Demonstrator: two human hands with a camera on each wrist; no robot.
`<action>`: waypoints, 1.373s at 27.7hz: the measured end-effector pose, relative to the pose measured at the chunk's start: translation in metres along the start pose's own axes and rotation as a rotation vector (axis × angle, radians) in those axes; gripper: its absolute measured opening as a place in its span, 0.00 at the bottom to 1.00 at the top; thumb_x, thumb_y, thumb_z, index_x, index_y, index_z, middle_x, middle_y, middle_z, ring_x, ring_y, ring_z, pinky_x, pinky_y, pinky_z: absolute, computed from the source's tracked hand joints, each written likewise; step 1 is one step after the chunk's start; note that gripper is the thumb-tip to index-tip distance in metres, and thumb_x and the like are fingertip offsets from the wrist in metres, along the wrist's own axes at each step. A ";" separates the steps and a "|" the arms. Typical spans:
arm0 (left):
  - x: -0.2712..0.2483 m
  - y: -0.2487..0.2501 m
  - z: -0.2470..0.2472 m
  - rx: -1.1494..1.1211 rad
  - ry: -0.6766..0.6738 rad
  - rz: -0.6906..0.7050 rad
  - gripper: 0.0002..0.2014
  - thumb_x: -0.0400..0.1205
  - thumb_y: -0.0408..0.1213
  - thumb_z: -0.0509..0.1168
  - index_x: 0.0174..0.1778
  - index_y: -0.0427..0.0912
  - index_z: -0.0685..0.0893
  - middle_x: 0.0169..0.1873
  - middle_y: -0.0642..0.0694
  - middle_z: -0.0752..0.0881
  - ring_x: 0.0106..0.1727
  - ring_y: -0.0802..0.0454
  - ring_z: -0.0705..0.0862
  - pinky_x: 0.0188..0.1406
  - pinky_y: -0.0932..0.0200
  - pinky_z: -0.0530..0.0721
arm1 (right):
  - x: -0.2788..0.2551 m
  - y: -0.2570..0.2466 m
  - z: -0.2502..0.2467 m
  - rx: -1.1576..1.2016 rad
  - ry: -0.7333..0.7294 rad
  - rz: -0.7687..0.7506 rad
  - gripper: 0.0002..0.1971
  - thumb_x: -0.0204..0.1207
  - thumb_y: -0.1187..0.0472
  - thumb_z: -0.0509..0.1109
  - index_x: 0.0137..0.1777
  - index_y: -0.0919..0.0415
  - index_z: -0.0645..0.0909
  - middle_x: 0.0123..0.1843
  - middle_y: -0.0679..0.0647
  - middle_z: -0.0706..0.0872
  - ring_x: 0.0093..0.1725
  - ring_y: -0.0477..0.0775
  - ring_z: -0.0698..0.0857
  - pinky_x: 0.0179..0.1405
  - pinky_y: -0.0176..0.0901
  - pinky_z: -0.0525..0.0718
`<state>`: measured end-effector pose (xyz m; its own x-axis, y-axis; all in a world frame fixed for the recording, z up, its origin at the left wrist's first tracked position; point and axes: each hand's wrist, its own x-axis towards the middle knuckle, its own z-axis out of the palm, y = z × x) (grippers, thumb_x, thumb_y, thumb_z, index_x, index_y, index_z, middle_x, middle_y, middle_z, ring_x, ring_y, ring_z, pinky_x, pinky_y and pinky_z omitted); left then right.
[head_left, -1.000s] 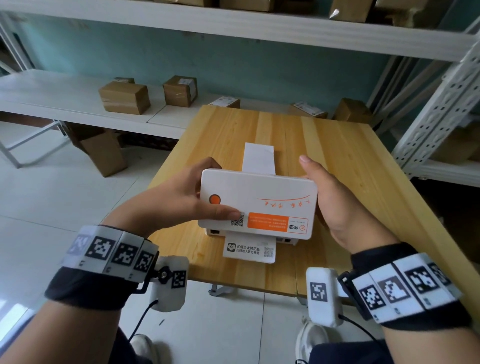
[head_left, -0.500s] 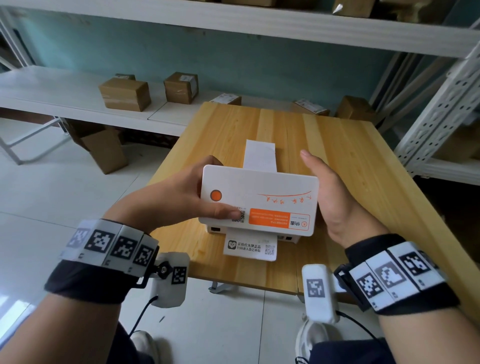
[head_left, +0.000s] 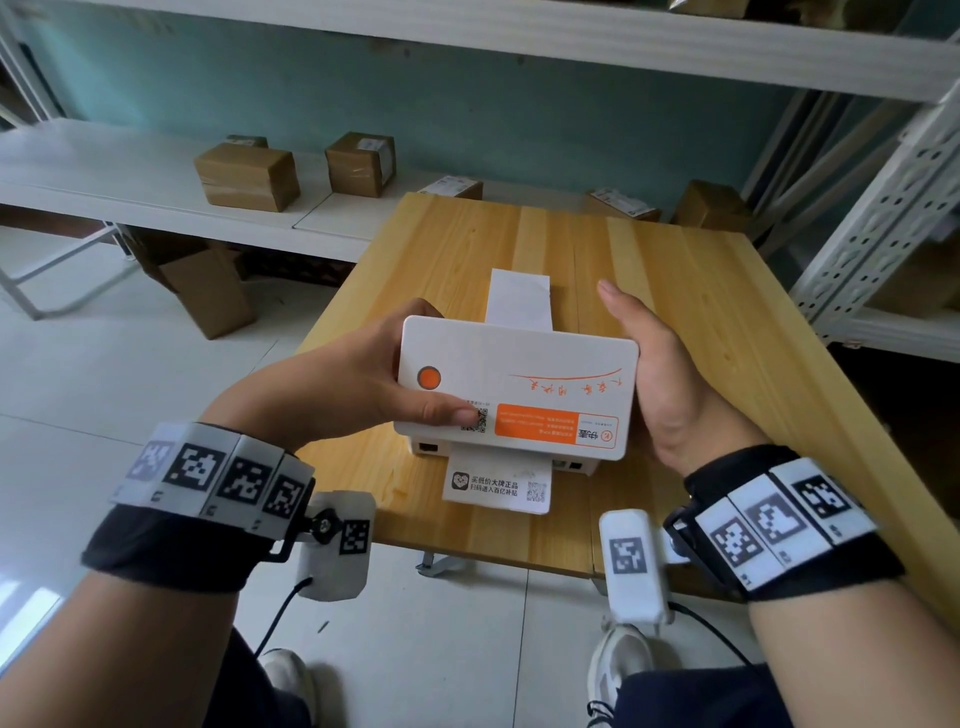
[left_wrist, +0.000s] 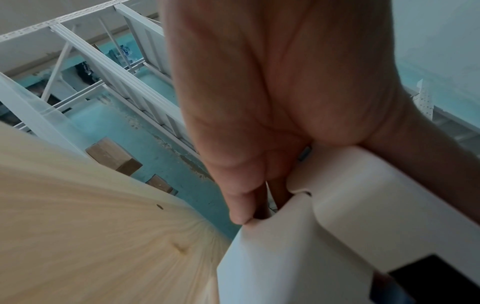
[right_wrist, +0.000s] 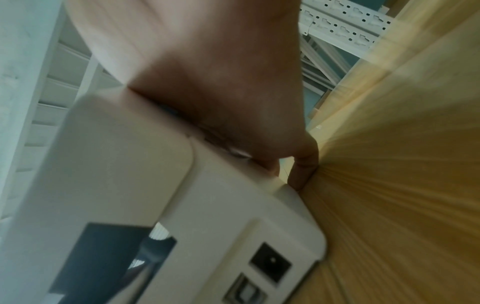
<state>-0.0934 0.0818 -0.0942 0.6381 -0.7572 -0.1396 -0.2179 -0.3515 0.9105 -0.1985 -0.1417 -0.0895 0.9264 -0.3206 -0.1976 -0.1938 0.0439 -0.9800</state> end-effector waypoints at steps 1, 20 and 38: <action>0.001 -0.001 0.000 0.000 -0.001 0.002 0.37 0.60 0.50 0.83 0.60 0.43 0.75 0.55 0.45 0.92 0.59 0.47 0.92 0.53 0.44 0.93 | 0.000 0.000 0.000 -0.001 -0.004 0.001 0.15 0.84 0.38 0.51 0.43 0.35 0.77 0.33 0.50 0.94 0.34 0.47 0.93 0.44 0.43 0.75; -0.001 -0.001 0.003 0.039 0.011 0.058 0.33 0.65 0.47 0.79 0.63 0.42 0.74 0.56 0.46 0.91 0.58 0.50 0.92 0.52 0.47 0.93 | 0.001 0.006 0.000 -0.086 -0.011 -0.034 0.37 0.82 0.33 0.47 0.78 0.60 0.70 0.37 0.49 0.94 0.42 0.50 0.94 0.75 0.61 0.72; 0.003 -0.007 0.001 0.012 0.010 0.086 0.33 0.64 0.50 0.81 0.60 0.42 0.77 0.51 0.48 0.92 0.54 0.52 0.93 0.44 0.57 0.91 | -0.063 -0.019 0.015 -1.052 -0.172 -0.625 0.28 0.59 0.38 0.80 0.60 0.32 0.75 0.78 0.40 0.55 0.80 0.46 0.59 0.68 0.44 0.81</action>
<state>-0.0906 0.0817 -0.1010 0.6243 -0.7791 -0.0571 -0.2809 -0.2921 0.9142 -0.2480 -0.1083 -0.0592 0.9683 0.1188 0.2197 0.2053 -0.8795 -0.4293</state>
